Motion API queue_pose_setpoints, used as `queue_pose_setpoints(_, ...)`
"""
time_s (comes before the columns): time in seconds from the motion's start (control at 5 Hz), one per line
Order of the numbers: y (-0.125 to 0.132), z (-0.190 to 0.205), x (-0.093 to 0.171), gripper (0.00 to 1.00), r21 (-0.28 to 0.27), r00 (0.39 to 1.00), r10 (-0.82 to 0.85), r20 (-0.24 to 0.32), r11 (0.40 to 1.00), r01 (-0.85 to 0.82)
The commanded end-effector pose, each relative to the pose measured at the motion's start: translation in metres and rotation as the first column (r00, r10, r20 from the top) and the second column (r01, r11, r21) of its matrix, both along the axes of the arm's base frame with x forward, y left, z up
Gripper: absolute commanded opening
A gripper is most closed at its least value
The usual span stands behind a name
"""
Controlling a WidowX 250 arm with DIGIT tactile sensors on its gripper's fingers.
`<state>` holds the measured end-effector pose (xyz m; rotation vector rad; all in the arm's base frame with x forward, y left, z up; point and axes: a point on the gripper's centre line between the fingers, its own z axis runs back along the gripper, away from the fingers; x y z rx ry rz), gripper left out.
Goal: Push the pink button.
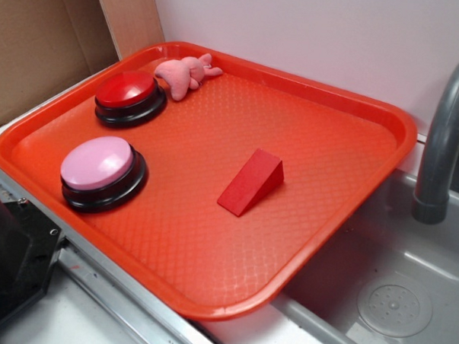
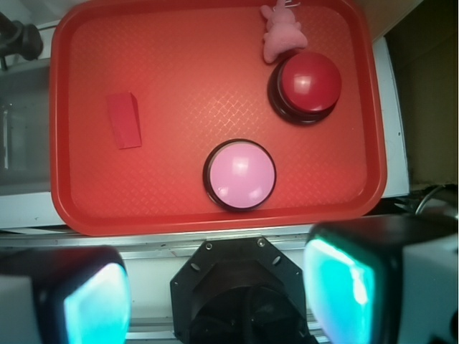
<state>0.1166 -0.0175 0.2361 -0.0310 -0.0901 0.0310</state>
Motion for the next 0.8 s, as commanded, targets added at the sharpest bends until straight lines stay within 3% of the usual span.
queue_pose_setpoints(0.0,0.0,0.0,0.0,1.0,0.0,1.0,0.0,0.0,1.0,0.0)
queue_pose_setpoints(0.2,0.035,-0.05,0.017,1.0,0.053,1.0,0.013,-0.02,0.999,-0.012)
queue_pose_setpoints(0.6,0.04,-0.122,0.051,1.0,0.098,0.999,-0.006,-0.049,0.995,0.011)
